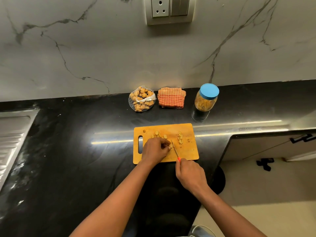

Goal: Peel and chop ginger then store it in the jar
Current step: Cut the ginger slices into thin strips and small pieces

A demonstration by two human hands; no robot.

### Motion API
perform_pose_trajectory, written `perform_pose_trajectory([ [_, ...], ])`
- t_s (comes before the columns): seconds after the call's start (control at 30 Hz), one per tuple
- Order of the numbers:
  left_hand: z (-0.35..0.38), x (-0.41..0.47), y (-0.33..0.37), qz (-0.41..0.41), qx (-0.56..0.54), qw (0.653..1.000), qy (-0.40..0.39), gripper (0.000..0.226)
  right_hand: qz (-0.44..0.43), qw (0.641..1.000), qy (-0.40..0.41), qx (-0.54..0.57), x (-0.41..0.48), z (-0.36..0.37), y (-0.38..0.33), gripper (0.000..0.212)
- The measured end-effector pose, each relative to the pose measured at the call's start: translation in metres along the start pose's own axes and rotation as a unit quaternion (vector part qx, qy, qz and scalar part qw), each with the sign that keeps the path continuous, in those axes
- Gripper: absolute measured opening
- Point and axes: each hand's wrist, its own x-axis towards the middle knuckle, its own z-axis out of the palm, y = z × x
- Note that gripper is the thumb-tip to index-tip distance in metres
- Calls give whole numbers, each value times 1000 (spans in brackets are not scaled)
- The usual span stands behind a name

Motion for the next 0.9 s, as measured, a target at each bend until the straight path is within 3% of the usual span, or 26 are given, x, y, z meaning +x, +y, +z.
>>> perform_pose_trajectory([
  [0.27, 5, -3, 2, -11, 3, 999, 32, 26, -19, 998, 14, -50, -5, -1, -1, 44],
  [0.9, 4, 0, 7, -10, 39, 999, 23, 22, -1, 999, 5, -54, -6, 5, -5, 42],
])
